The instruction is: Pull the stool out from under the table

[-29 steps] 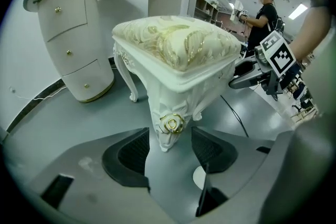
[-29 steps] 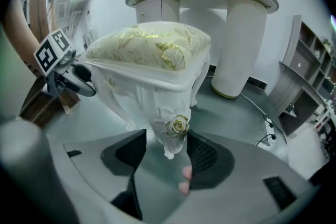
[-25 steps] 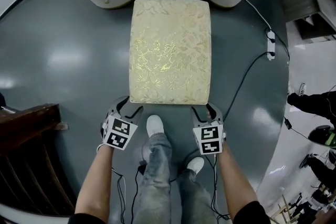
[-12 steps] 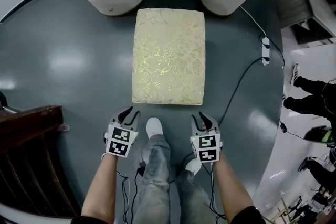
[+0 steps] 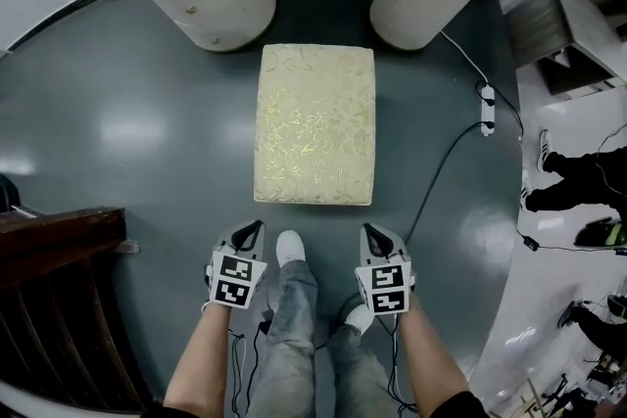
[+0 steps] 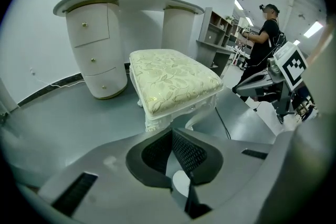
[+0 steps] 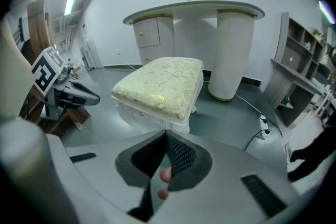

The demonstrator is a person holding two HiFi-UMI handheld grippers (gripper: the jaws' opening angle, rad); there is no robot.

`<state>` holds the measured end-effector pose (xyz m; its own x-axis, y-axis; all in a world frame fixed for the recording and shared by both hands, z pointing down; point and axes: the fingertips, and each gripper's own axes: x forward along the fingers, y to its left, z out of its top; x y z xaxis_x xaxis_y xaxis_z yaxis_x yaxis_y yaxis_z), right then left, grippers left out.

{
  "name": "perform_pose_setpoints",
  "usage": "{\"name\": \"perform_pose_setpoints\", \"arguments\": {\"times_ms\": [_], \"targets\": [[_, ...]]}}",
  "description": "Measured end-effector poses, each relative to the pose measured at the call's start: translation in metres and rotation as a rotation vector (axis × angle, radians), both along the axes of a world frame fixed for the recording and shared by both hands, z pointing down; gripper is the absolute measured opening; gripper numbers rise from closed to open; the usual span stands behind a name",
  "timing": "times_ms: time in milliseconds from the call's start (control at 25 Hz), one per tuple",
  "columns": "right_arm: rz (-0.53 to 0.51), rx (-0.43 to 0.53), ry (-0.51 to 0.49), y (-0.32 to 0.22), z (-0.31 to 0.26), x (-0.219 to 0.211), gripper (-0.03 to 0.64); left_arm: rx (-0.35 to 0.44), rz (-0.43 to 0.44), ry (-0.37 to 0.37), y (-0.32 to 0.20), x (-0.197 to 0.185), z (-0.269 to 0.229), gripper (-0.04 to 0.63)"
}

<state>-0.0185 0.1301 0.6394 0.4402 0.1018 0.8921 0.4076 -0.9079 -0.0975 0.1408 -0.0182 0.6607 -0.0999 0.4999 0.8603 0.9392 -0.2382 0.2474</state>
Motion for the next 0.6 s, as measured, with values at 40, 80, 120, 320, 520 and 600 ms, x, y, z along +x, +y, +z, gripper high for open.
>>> {"name": "perform_pose_setpoints", "arguments": {"times_ms": [40, 80, 120, 320, 520, 600], "targets": [[0.000, 0.001, 0.007, 0.001, -0.005, 0.001, 0.061, -0.003, -0.003, 0.000, 0.002, 0.000, -0.004, 0.012], [0.001, 0.001, 0.013, 0.001, -0.010, 0.003, 0.061, -0.007, -0.005, -0.002, 0.004, 0.000, -0.009, 0.012], [0.003, 0.004, 0.019, 0.001, -0.015, 0.003, 0.061, -0.012, -0.006, -0.006, 0.006, -0.001, -0.013, 0.012], [0.008, 0.034, 0.029, -0.001, -0.035, 0.005, 0.061, -0.043, 0.008, -0.015, 0.022, -0.005, -0.037, 0.012], [0.041, 0.033, 0.082, 0.003, -0.067, 0.015, 0.061, -0.066, -0.023, -0.016, 0.032, -0.003, -0.064, 0.012], [0.049, 0.021, 0.093, 0.005, -0.080, 0.018, 0.061, -0.071, -0.021, -0.014, 0.034, -0.005, -0.075, 0.012]]}}
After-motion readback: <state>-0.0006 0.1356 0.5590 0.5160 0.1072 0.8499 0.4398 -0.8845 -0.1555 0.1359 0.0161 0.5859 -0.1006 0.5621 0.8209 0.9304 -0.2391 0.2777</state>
